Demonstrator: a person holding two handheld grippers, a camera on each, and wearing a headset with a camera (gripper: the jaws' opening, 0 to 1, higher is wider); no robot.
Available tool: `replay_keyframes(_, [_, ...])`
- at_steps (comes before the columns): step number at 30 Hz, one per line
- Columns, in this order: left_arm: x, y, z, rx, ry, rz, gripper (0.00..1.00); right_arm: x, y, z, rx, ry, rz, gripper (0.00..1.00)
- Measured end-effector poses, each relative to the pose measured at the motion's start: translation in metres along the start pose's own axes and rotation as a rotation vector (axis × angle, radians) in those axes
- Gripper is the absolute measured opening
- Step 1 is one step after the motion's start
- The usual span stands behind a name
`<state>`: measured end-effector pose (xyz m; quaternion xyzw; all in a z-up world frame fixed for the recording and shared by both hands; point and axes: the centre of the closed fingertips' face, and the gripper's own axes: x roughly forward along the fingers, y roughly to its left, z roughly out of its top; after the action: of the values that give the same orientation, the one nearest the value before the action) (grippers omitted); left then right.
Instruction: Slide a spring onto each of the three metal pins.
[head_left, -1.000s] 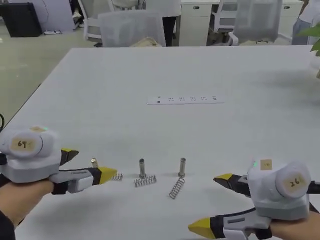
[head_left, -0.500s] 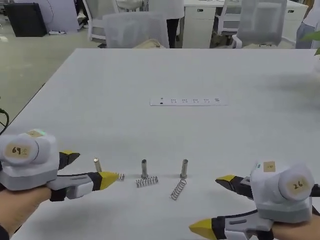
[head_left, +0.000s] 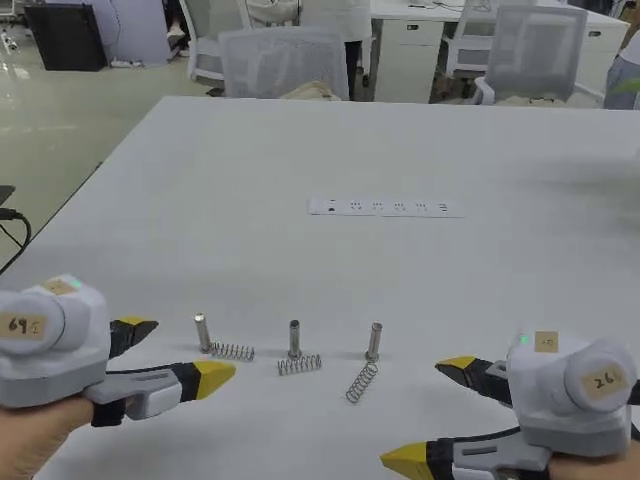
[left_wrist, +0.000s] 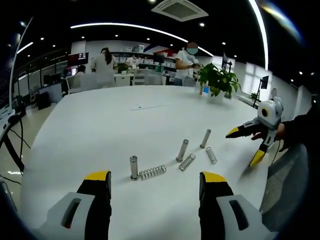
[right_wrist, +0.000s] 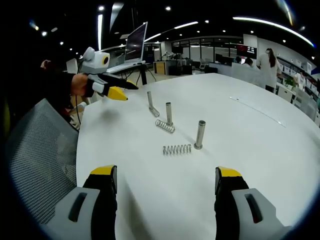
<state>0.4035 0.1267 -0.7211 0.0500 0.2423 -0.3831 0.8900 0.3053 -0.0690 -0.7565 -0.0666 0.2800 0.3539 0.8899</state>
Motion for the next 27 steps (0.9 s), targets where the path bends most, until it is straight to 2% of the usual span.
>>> replay_keyframes(10, [-0.003, -0.001, -0.007, -0.013, 0.003, 0.003, 0.67, -0.001, -0.001, 0.004, -0.008, -0.002, -0.002, 0.79])
replay_keyframes(18, [-0.005, -0.007, -0.013, -0.005, 0.022, -0.016, 0.65, -0.002, -0.001, 0.002, -0.015, 0.003, -0.002, 0.79])
replay_keyframes(23, [-0.002, -0.014, -0.014, 0.004, 0.032, -0.035, 0.62, -0.002, -0.001, 0.002, -0.015, 0.004, -0.002, 0.79])
replay_keyframes(27, [0.001, -0.022, -0.014, 0.033, 0.044, -0.071, 0.52, -0.001, -0.001, 0.001, -0.015, 0.005, -0.001, 0.79])
